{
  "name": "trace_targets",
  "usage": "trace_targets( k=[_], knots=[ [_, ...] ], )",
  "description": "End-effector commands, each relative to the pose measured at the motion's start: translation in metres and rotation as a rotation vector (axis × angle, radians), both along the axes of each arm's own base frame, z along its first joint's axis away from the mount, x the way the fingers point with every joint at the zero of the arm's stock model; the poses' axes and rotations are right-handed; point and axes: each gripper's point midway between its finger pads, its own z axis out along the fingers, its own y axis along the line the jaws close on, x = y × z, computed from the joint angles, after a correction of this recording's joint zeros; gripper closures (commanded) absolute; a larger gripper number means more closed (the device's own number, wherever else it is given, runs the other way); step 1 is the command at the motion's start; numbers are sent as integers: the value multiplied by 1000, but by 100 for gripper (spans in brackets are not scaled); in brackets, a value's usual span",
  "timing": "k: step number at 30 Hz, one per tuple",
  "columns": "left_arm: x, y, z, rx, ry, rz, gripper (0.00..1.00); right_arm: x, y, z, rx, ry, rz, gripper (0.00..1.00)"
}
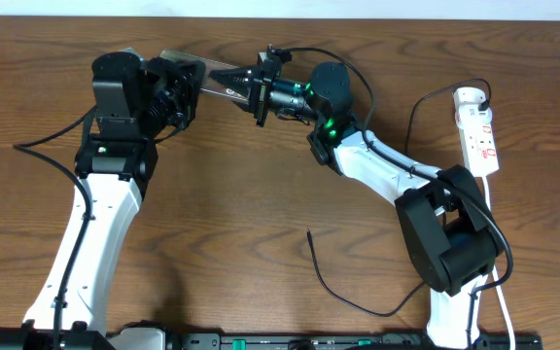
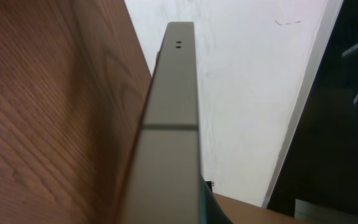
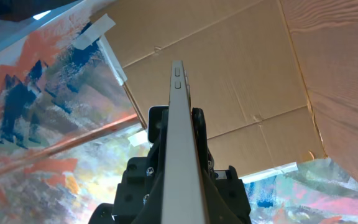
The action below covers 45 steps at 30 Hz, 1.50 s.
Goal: Plug charger to phone and switch on socket
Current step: 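Hold the phone between both grippers, adjusting the right gripper's grip, then release the phone from the right gripper and carry it left with the left gripper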
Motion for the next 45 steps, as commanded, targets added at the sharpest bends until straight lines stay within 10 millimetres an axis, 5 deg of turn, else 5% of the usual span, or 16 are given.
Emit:
trace_targets(
  k=[1,16,33,36,45],
  knots=[
    [0,4,-14,32,23,6,92,-4,1,13,6,-86,9,99],
    [1,7,-15,39,23,20,93,-4,1,13,6,-86,9,99],
    [2,7,-15,40,23,23,93,-4,1,13,6,-86,9,82],
    [2,7,-15,40,23,23,93,-4,1,13,6,-86,9,69],
    [2,8,-15,41,23,23,93,-4,1,13,6,-86,9,1]
  ],
)
